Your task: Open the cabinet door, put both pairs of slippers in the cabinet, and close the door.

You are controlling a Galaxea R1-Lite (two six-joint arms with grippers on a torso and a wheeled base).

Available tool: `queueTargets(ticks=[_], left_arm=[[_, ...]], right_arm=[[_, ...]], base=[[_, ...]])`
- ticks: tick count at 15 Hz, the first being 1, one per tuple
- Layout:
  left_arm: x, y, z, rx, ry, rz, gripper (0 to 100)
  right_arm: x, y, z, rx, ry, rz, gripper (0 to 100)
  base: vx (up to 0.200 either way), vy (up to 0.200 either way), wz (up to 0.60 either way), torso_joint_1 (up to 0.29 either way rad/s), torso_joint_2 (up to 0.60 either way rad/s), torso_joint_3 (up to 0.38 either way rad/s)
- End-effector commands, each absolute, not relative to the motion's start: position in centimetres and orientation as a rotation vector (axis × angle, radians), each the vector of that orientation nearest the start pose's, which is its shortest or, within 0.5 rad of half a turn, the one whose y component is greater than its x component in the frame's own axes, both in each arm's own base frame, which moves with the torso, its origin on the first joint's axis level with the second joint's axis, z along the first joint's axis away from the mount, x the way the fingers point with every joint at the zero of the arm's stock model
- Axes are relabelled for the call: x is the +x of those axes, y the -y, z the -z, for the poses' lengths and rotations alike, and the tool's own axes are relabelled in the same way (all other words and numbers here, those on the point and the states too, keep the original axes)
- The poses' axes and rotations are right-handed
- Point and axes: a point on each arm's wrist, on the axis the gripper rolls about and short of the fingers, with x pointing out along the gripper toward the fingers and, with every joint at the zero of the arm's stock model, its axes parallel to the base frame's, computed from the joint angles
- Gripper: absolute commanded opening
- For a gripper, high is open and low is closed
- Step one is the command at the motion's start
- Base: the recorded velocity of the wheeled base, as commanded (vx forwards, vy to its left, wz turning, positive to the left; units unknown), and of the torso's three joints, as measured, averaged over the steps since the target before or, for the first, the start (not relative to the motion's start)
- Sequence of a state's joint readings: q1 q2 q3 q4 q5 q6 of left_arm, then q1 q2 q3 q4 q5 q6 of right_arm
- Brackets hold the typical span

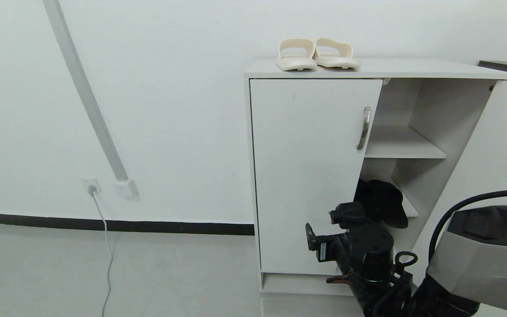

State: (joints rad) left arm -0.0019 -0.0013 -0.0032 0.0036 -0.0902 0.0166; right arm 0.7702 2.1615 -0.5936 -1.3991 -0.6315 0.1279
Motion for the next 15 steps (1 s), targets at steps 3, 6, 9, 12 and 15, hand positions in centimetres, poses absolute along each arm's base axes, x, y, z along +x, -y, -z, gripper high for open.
queueTargets(ticks=[3, 6, 9, 12, 15], left_arm=[[-2.3, 0.2, -7.6, 0.017, 0.001, 0.092, 0], [-2.3, 0.2, -7.6, 0.017, 0.001, 0.092, 0], [-2.3, 0.2, -7.6, 0.017, 0.002, 0.092, 0], [-2.3, 0.2, -7.6, 0.017, 0.001, 0.092, 0], [-2.3, 0.2, -7.6, 0.017, 0.001, 0.092, 0]], right_arm=[[25.4, -22.3, -5.9, 0.034, -0.117, -0.129, 100], [25.9, -21.9, -5.3, 0.015, -0.106, -0.114, 100], [26.0, -21.8, -5.1, 0.013, -0.086, -0.116, 100], [25.9, -21.7, -5.0, 0.003, -0.093, -0.130, 100], [25.9, -21.6, -4.9, 0.000, -0.096, -0.131, 100]], base=[[0.000, 0.000, 0.00, 0.000, 0.00, 0.000], [0.000, 0.000, 0.00, 0.000, 0.00, 0.000], [0.000, 0.000, 0.00, 0.000, 0.00, 0.000], [0.000, 0.000, 0.00, 0.000, 0.00, 0.000], [0.000, 0.000, 0.00, 0.000, 0.00, 0.000]])
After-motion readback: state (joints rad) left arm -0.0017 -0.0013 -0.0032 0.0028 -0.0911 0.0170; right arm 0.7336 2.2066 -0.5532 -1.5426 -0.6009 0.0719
